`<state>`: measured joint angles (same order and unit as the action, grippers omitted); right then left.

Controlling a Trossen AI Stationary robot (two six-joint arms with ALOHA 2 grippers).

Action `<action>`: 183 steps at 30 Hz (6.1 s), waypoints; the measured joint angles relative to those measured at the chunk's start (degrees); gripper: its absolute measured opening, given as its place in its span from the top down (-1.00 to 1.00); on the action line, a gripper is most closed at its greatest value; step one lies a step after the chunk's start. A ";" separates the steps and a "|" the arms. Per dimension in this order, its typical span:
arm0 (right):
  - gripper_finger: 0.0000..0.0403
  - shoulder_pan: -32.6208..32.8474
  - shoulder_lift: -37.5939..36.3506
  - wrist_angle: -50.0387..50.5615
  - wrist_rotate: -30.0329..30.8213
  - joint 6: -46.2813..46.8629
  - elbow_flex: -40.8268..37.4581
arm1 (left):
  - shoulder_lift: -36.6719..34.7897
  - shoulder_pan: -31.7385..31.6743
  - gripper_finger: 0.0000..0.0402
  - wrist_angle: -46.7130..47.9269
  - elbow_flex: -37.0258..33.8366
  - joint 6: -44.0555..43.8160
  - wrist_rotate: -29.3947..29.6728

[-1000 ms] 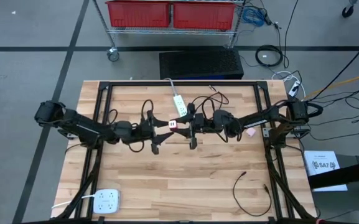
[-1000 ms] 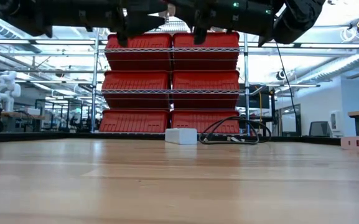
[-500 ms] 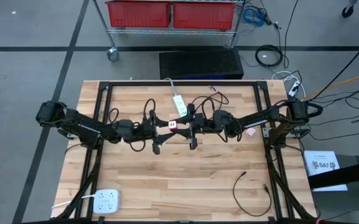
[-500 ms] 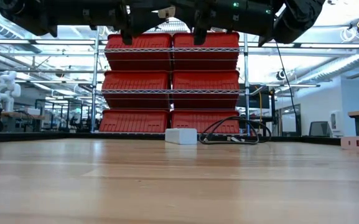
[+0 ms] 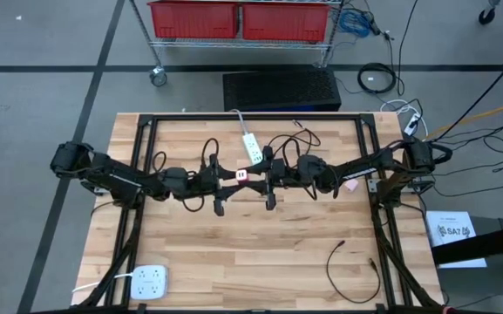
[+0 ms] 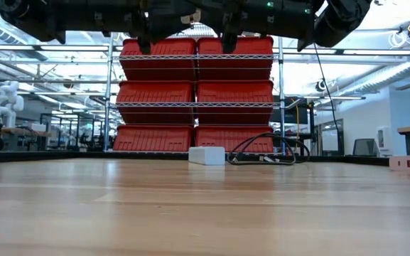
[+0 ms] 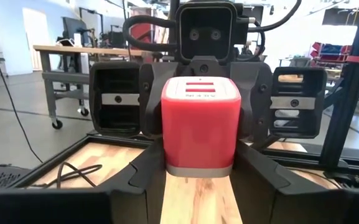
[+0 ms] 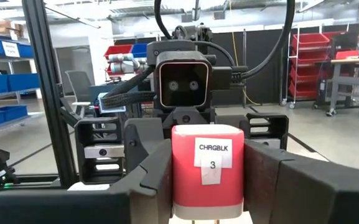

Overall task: Insert USB
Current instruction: Insert the pink charger adapter into the top white outlet extension

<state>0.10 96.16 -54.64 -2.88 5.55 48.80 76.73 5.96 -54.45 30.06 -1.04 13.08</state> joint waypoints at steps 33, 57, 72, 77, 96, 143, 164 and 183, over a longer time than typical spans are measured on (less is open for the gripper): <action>-0.28 -3.27 -18.72 31.70 -1.93 -2.30 -0.21 | -0.20 0.07 0.27 7.69 0.24 -0.02 -4.85; -0.28 -2.27 -8.07 27.34 -6.11 5.74 5.03 | -0.09 0.07 0.27 9.18 0.13 0.00 -5.70; -0.13 -2.27 -7.29 26.89 -6.25 7.56 5.05 | -0.09 0.02 0.27 8.67 0.09 0.00 -5.33; -0.02 -2.23 -6.63 25.80 -6.41 7.95 5.05 | -0.07 0.02 0.27 8.48 0.04 0.11 -5.11; 0.42 -2.19 -6.29 25.19 -1.43 3.35 5.07 | -0.06 -0.69 0.27 8.52 -0.02 -0.09 -3.56; 0.42 -25.32 11.85 25.40 -5.25 -2.78 0.78 | 13.44 -28.22 0.95 18.01 0.66 -8.44 5.34; 0.42 -22.59 13.53 12.53 -15.01 -10.63 2.95 | 12.63 -26.83 0.99 2.52 -6.53 -10.66 -2.44; 0.42 -24.77 3.41 28.68 -14.00 -15.36 4.31 | 17.61 -44.87 0.99 35.76 16.49 1.62 -15.23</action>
<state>-24.68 99.57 -25.95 -16.88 -9.82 53.10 94.33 -38.92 -18.69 46.55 0.58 -2.15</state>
